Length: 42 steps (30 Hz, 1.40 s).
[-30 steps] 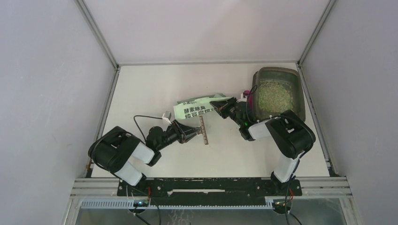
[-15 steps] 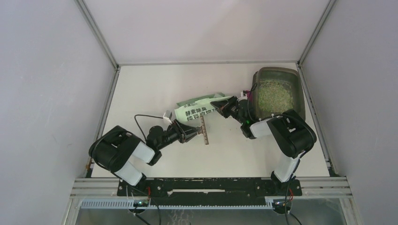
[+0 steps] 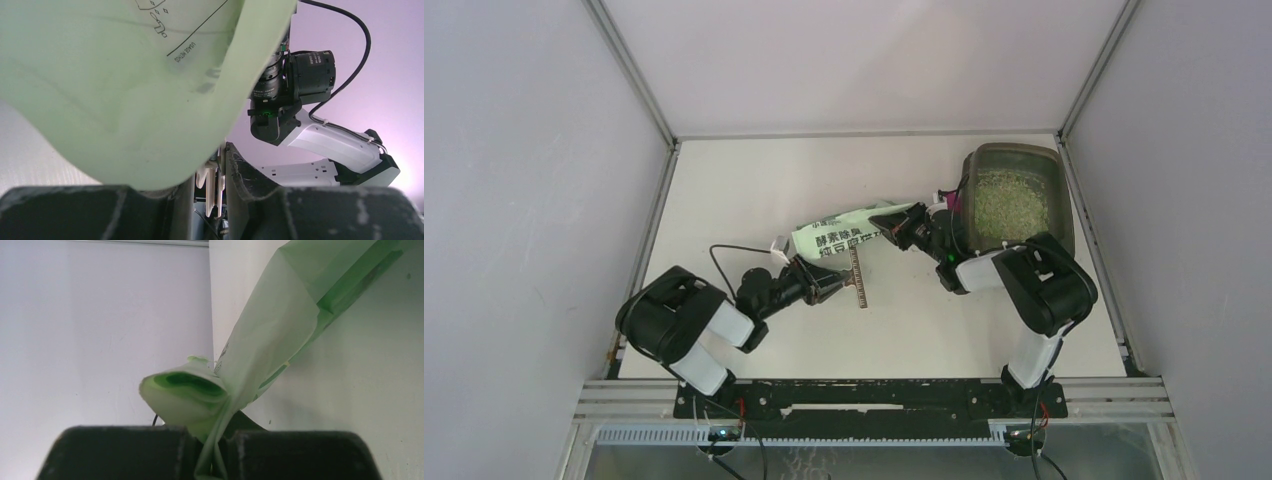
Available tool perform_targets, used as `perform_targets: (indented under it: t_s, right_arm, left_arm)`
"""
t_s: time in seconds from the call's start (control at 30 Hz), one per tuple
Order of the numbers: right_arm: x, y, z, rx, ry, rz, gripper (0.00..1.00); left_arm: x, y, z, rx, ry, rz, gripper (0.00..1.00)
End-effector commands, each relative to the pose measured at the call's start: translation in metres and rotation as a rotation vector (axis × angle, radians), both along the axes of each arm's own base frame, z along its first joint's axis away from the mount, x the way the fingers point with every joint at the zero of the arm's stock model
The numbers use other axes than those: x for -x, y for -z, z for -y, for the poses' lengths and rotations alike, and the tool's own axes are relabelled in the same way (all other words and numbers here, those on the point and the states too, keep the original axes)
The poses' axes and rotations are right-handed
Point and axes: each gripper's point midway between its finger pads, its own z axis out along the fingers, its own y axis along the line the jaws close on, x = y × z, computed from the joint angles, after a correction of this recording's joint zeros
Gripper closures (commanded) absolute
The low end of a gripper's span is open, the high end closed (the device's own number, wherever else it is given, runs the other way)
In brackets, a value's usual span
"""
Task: Fill the litter box with clean litter
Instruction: Place the cat litter bag at the center of the board.
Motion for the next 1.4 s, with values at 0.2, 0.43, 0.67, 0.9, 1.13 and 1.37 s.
perform_targets:
  t_s: [0.2, 0.43, 0.67, 0.9, 1.13, 1.37]
  right_arm:
    - [-0.004, -0.026, -0.017, -0.054, -0.091, 0.102, 1.00]
    - [0.006, -0.003, -0.018, -0.018, -0.124, 0.061, 1.00]
    - [0.015, 0.015, -0.015, 0.014, -0.133, 0.022, 1.00]
    - [0.028, 0.026, -0.027, 0.007, -0.174, -0.017, 1.00]
    - [0.048, 0.063, -0.033, 0.070, -0.241, -0.104, 1.00]
    - [0.079, 0.093, -0.024, 0.197, -0.311, -0.165, 0.67]
  left_arm:
    - [0.019, -0.025, 0.000, 0.020, 0.079, 0.126, 0.92]
    - [0.042, 0.027, -0.005, -0.174, 0.154, 0.018, 0.80]
    - [0.054, 0.073, -0.016, -0.350, 0.167, -0.074, 0.79]
    - [0.048, 0.094, -0.008, -0.406, 0.146, -0.111, 0.78]
    - [0.054, 0.087, 0.001, -0.292, 0.133, -0.110, 0.82]
    - [0.068, 0.084, -0.012, -0.276, 0.111, -0.108, 0.82]
